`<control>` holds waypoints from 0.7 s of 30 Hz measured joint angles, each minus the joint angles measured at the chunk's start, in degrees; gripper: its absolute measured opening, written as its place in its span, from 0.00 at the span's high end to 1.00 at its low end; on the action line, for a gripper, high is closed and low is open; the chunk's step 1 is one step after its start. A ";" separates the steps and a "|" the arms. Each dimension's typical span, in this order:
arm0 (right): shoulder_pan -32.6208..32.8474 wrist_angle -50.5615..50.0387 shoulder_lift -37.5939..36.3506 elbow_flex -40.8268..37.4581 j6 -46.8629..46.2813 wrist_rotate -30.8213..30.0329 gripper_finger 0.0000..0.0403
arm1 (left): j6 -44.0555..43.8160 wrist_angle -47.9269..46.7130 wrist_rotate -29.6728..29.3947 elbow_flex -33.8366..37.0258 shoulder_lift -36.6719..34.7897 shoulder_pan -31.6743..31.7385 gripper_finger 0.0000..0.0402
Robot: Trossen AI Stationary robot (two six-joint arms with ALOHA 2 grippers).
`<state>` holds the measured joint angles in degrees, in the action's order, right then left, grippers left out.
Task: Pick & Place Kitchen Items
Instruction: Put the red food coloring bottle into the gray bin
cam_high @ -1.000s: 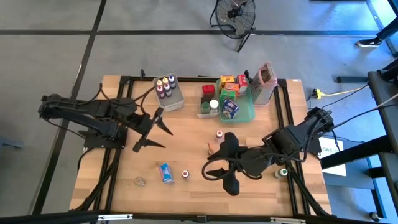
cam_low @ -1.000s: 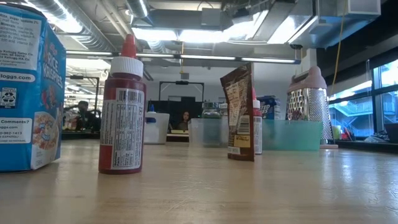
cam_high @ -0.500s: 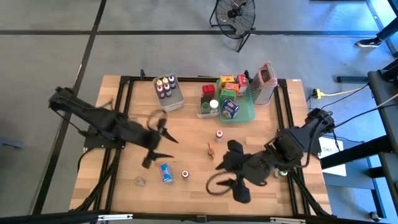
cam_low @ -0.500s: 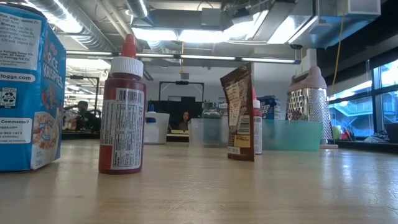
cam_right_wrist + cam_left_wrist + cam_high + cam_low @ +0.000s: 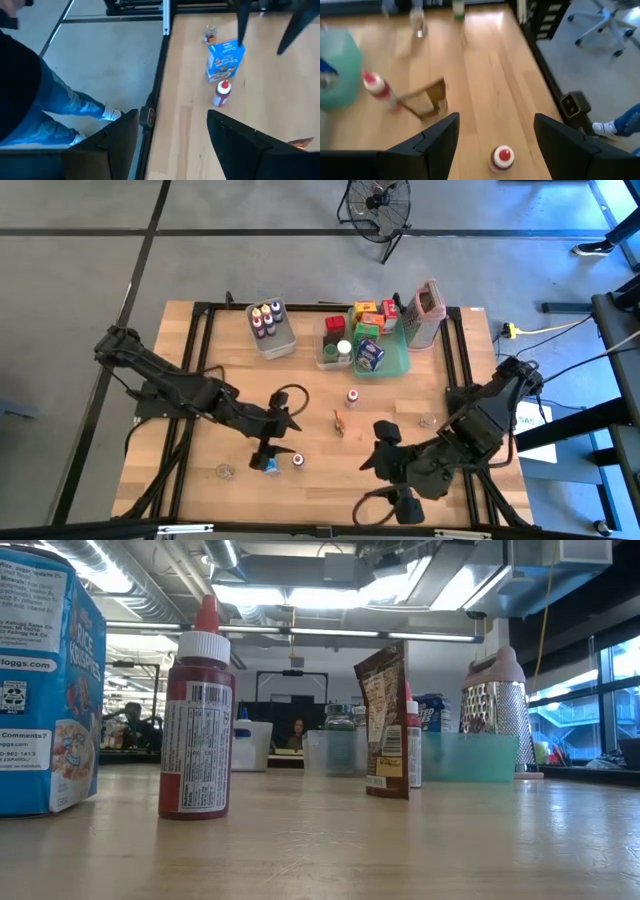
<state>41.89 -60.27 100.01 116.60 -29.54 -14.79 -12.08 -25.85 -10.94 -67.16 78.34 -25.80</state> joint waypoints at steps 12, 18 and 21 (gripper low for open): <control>4.92 -0.21 0.02 0.00 0.64 -2.10 0.41 | -12.08 -0.48 -1.32 0.00 12.16 -2.81 0.38; 6.97 -0.20 0.02 0.00 0.49 -2.10 0.41 | -16.36 -0.50 -1.60 0.00 15.22 -2.78 0.38; 7.95 -0.20 0.02 0.00 0.44 -2.12 0.41 | -18.15 -0.51 -1.56 0.00 15.65 -2.78 0.38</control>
<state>49.84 -60.47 100.03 116.60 -29.10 -16.91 -30.23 -26.35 -12.50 -67.16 93.99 -28.58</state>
